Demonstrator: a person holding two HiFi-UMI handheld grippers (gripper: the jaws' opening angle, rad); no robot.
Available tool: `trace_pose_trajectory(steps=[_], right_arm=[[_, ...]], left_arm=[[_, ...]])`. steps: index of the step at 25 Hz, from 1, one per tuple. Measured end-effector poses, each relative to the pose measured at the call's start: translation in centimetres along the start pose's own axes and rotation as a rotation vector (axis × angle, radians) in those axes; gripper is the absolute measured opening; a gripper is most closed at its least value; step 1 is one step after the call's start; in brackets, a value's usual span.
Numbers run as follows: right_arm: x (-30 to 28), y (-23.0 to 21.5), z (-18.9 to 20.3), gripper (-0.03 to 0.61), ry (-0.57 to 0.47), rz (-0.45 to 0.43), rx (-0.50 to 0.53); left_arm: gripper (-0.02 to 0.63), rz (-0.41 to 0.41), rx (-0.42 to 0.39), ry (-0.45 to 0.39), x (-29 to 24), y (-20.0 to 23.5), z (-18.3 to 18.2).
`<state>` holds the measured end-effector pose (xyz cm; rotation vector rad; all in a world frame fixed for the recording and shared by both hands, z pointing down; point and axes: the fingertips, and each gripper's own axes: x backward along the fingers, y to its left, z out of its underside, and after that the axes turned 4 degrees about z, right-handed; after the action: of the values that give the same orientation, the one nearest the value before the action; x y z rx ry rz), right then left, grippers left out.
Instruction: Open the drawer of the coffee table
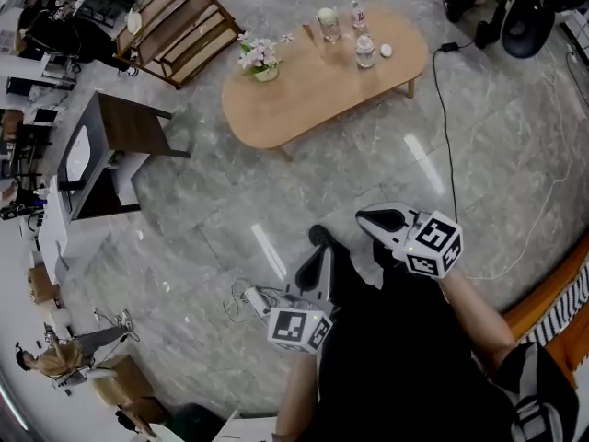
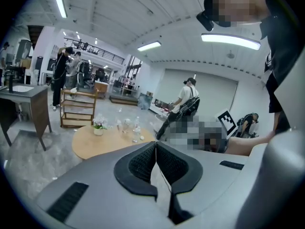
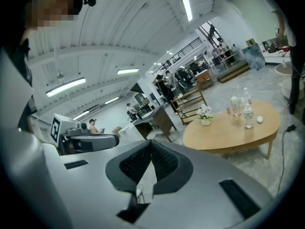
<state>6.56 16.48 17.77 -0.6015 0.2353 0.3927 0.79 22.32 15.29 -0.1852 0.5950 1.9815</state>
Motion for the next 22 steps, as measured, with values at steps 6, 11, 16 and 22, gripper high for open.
trace_pose_trajectory(steps=[6,11,16,22], right_arm=[[-3.2,-1.3,-2.3,0.012,-0.103,-0.025,-0.114],[-7.6,-2.4,-3.4,0.012,-0.152,0.013,-0.190],[-13.0,-6.9,-1.1,0.012,-0.235,0.131,-0.392],[-17.9,-13.3,5.3,0.012,-0.213,0.294,-0.481]], left_arm=[[0.011,0.050,-0.046,0.022,-2.5,4.5,-2.2],[0.011,0.070,-0.072,0.022,-4.2,10.5,-3.8],[0.011,0.121,-0.124,0.065,-7.4,16.5,-2.3],[0.011,0.191,-0.121,0.204,-12.8,22.2,4.8]])
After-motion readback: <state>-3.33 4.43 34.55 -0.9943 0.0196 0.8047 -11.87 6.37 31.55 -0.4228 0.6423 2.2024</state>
